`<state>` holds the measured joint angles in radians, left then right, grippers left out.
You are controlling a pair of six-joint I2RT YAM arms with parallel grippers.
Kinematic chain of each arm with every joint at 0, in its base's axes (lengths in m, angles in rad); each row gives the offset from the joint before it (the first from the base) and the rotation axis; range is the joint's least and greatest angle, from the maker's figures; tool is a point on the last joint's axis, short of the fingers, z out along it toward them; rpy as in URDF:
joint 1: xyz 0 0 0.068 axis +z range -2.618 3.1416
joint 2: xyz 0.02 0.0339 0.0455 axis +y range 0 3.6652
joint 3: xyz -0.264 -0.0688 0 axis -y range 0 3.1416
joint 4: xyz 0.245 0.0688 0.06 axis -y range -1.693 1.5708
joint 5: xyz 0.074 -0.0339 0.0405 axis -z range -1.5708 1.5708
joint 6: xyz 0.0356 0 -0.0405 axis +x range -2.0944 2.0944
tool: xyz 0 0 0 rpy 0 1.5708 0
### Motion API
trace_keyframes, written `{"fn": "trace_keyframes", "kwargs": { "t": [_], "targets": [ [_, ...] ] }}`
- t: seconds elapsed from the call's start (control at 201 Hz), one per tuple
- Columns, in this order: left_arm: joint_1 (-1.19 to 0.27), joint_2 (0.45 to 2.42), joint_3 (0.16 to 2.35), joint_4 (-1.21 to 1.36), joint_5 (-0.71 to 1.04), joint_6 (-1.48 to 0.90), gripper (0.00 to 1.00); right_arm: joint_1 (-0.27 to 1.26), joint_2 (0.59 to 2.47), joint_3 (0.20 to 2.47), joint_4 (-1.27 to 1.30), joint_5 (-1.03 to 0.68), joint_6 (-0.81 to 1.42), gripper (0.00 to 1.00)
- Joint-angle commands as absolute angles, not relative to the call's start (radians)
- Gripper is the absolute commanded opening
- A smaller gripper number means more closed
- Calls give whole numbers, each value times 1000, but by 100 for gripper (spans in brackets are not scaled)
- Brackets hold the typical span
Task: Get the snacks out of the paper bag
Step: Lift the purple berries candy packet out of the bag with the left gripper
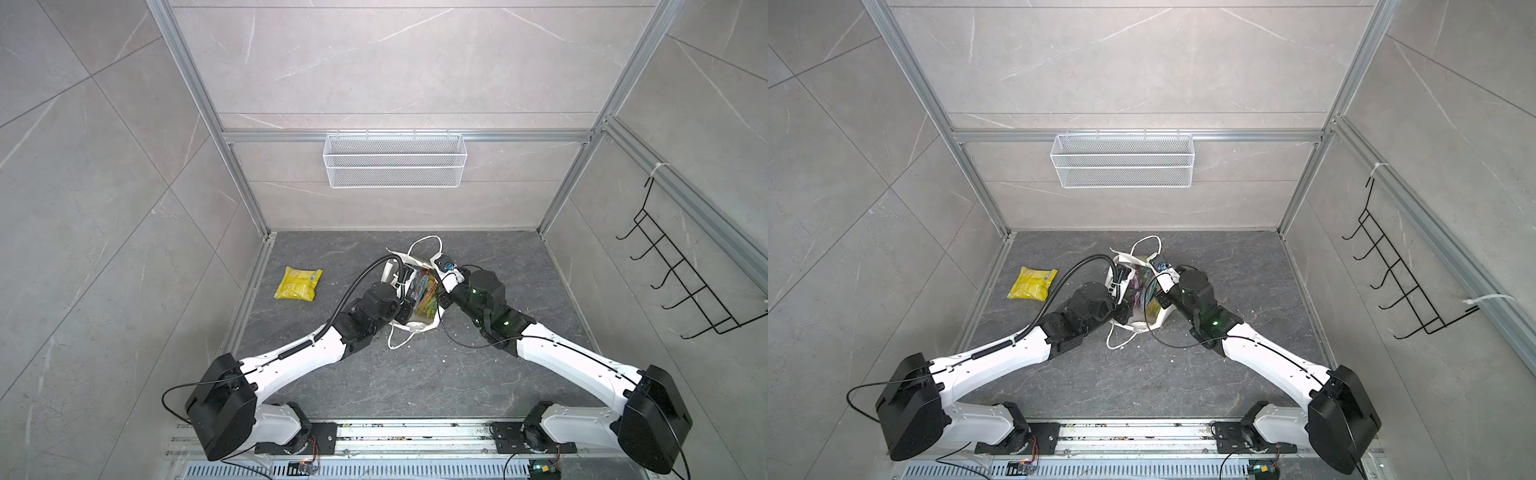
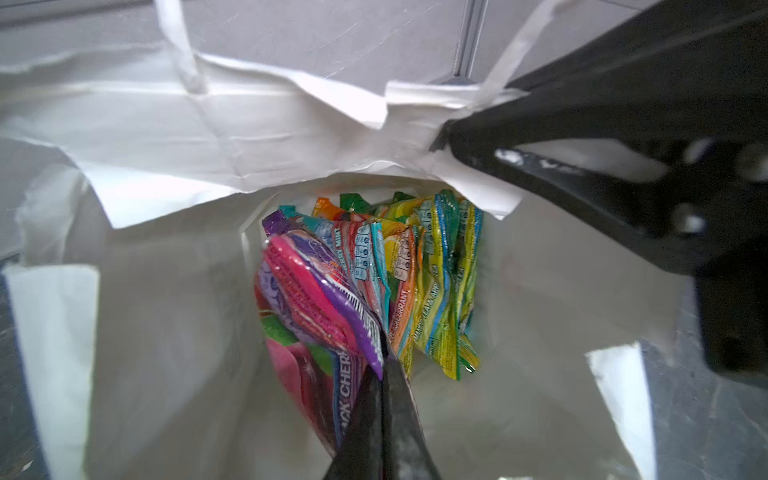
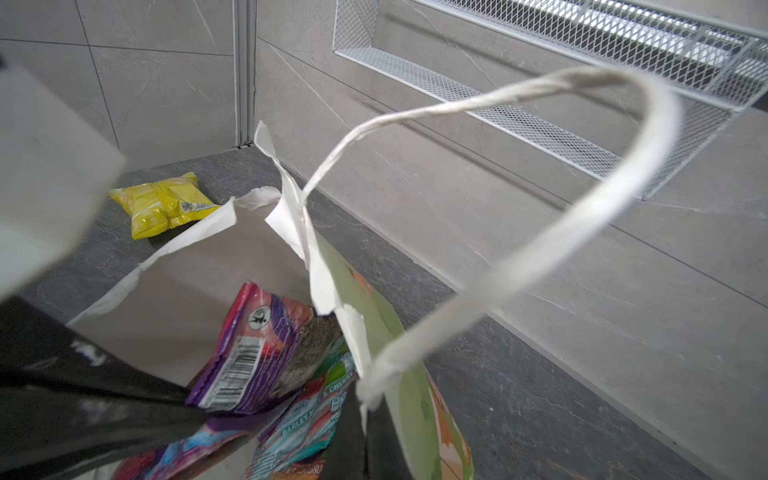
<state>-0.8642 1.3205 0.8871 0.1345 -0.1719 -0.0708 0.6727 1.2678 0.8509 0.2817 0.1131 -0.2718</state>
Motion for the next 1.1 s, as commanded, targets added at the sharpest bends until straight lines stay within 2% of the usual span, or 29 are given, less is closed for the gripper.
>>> {"fn": "trace_keyframes", "kwargs": {
  "t": [0.0, 0.597, 0.936, 1.1],
  "targets": [
    [-867, 1240, 888, 183, -109, -36, 0, 670, 1261, 854, 319, 120, -239, 0],
    [-862, 1015, 854, 142, 116, 62, 0, 670, 1256, 872, 287, 134, -235, 0],
    [-848, 903, 891, 56, 46, 137, 0, 670, 1253, 882, 288, 141, -230, 0],
    [-846, 841, 938, -24, -82, 180, 0, 670, 1259, 873, 301, 149, -229, 0]
  ]
}}
